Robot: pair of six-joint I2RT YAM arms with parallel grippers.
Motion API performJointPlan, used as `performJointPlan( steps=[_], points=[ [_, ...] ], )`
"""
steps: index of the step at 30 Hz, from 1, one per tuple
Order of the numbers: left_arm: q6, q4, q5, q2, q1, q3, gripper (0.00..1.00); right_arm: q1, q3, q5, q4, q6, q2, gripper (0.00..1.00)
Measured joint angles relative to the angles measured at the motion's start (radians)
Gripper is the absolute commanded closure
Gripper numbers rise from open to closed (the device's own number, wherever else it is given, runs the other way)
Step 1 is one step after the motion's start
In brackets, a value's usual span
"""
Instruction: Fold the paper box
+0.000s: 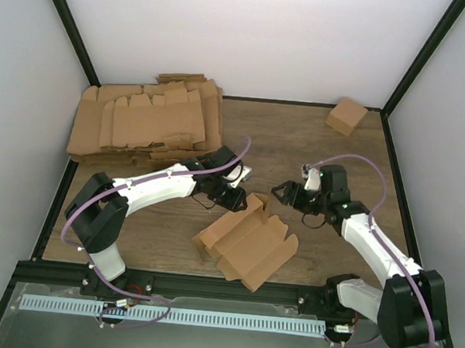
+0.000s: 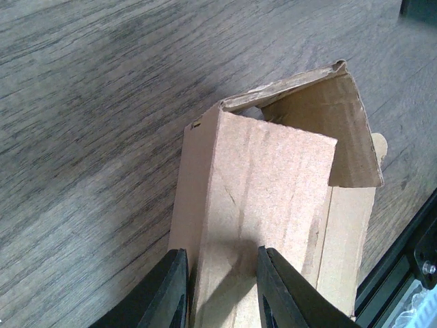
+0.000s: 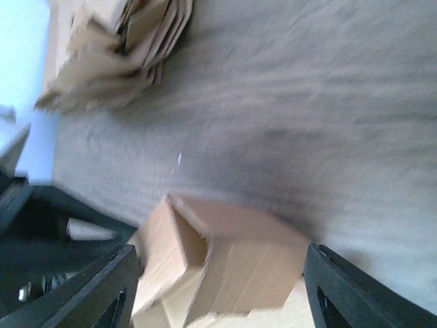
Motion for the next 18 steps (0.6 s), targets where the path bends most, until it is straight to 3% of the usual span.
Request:
performJointPlan(
  steps=[7, 12, 18],
  points=[
    [0.0, 0.0, 0.0, 0.0, 0.0, 0.0, 0.69, -0.2, 0.069, -0.13, 0.058, -0.041, 0.14, 0.46],
    [0.0, 0.0, 0.0, 0.0, 0.0, 0.0, 0.69, -0.199, 0.068, -0.278, 0.157, -0.033, 0.295, 0.48],
    [-0.001, 0.005, 0.018, 0.0, 0.0, 0.0, 0.69, -0.193, -0.001, -0.376, 0.285, -0.033, 0.34, 0.61]
  ],
)
